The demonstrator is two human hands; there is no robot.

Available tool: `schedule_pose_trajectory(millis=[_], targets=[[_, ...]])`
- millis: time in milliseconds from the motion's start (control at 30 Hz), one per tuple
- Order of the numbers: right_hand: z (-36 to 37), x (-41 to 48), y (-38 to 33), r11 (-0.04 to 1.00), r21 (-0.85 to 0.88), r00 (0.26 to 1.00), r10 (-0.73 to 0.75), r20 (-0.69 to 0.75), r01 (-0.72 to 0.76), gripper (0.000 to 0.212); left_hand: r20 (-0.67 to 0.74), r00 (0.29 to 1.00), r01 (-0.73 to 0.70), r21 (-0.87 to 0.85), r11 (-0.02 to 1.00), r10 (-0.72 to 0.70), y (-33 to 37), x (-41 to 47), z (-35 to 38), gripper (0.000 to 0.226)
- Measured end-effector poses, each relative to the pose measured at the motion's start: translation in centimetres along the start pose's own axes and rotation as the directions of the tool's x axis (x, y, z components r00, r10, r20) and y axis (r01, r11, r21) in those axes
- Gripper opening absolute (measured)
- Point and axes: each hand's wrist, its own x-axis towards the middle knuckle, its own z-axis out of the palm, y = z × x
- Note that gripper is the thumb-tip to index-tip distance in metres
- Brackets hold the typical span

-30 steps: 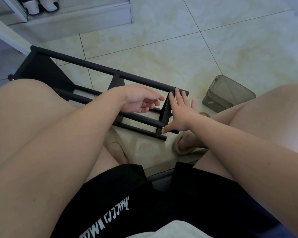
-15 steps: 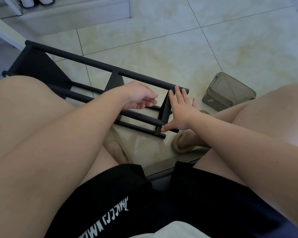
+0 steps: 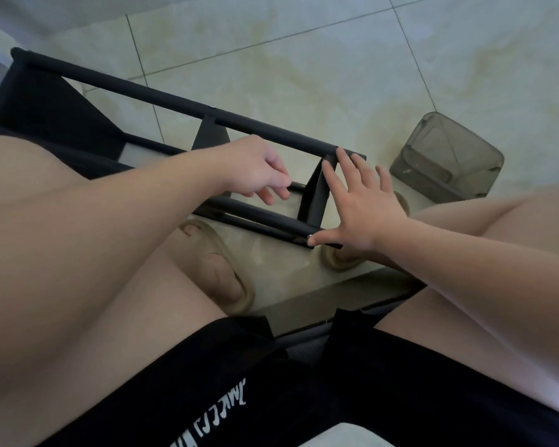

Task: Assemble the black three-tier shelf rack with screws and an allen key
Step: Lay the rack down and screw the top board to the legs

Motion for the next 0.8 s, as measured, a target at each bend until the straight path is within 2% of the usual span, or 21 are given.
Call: schedule_pose_trajectory(millis=[167,467,567,800], targets=[[0.1,0.6,0.0,0.998,0.055,0.999,0.013,0.03,-0.015,0.142,-0.016,1.0,0.011,0.148,0.989,-0.009,-0.2,3.3,1.0,0.015],[-0.2,1.7,0.1,0.996,0.091,0.998,-0.031,0.056,0.026,0.152,0.205,0.967,0.156,0.007,0.988,-0.154,-1.1,9.0,1.8,0.005],[-0.5,1.9,0.1,0.991,0.126,0.996,-0.054,0.067,0.045,0.154,0.315,0.93,0.207,-0.028,0.978,-0.188,-0.5,10.4,1.6,0.009],[-1.0,2.1,0.2,0.985,0.16,0.994,-0.075,0.077,0.062,0.153,0.536,0.795,0.282,0.086,0.955,-0.283,-0.3,11.8,2.9,0.008]])
